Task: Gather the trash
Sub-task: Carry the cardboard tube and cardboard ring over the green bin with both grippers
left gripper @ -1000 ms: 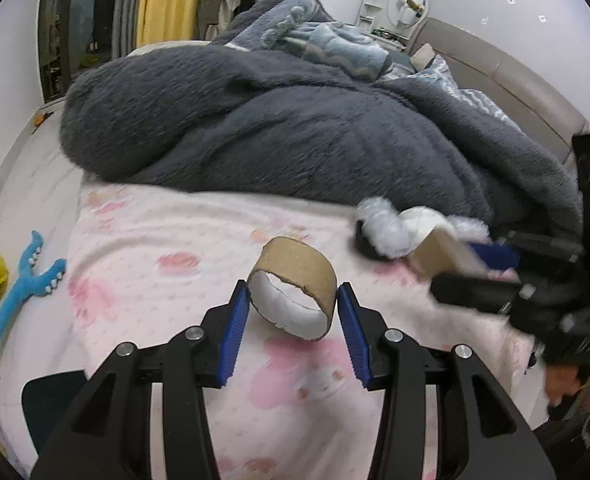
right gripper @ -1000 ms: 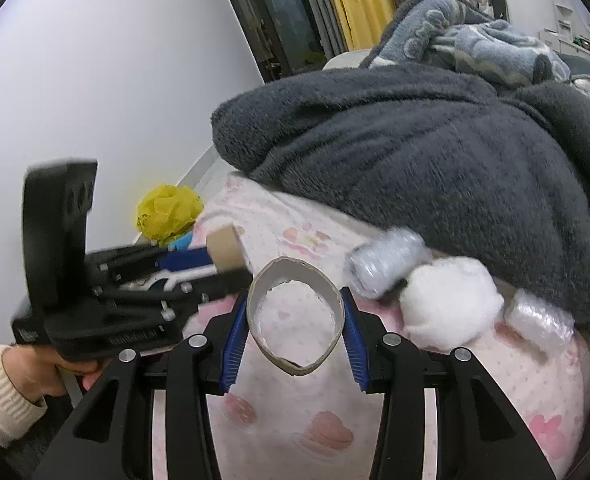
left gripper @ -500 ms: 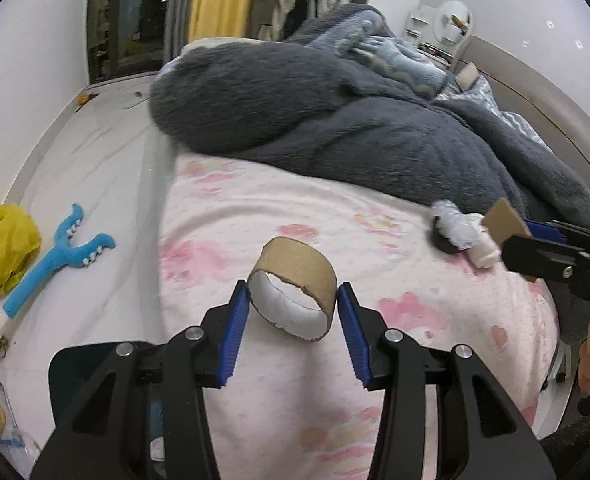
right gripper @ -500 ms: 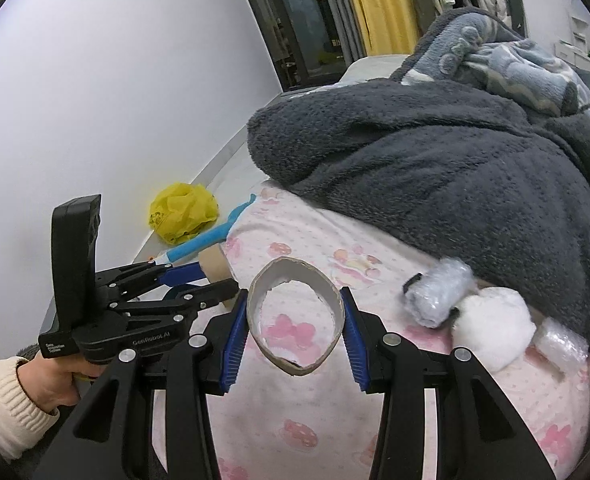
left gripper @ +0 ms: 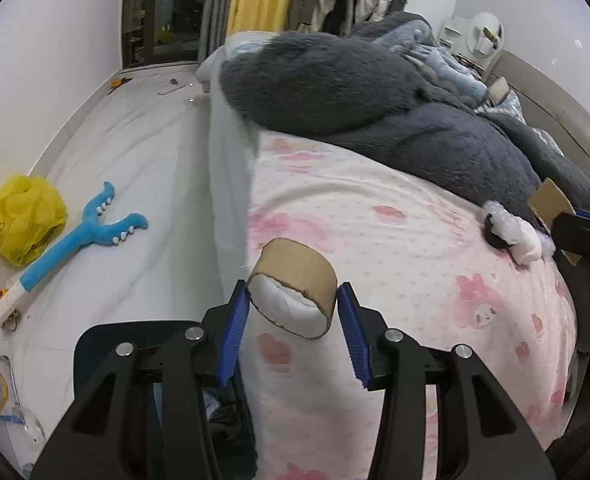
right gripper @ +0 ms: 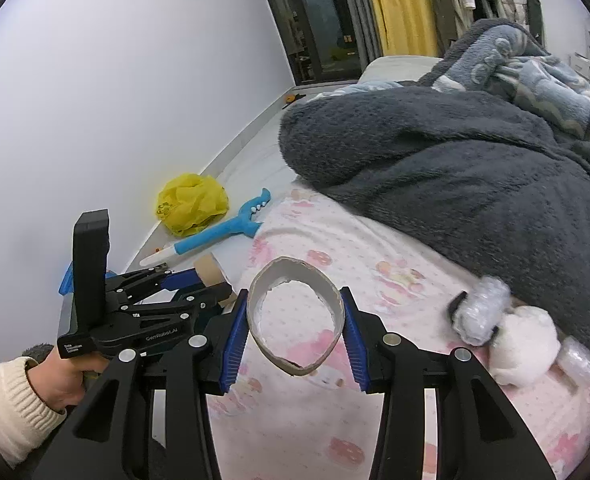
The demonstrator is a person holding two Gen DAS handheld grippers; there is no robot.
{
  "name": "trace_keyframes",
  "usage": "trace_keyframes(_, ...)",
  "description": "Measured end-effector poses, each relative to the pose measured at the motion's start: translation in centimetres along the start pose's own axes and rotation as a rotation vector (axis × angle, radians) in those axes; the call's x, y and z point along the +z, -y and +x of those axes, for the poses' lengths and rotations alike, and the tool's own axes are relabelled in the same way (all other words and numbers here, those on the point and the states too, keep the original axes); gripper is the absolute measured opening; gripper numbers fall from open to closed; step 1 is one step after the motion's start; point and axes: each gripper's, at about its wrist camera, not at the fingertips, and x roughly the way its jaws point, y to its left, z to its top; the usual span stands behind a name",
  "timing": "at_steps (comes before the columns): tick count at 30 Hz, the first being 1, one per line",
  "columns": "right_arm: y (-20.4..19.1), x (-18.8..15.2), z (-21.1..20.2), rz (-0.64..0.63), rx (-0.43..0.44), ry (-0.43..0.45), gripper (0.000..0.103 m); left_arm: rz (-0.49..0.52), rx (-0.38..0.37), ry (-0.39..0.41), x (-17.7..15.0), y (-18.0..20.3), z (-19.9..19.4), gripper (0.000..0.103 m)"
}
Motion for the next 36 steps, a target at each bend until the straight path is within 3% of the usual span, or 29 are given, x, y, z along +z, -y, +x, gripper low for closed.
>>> trace_keyframes(17, -6.2, 1.7, 3.9, -0.071, 0.039, -0.046, 0.045, -0.091, 0.068, -0.065, -3.1, -7.2, 0.6, 0.048)
trace_keyframes(28, -10.7, 1.8, 7.3, -0.114, 0.08, -0.095, 0.045, -0.114, 0.152, -0.189, -6.4, -11.6, 2.6, 0.048)
trace_keyframes(36, -14.4, 1.3, 10.8, -0.171, 0.09, -0.152, 0.045, -0.192, 0.138, -0.304, -8.7, -15.2, 4.0, 0.048)
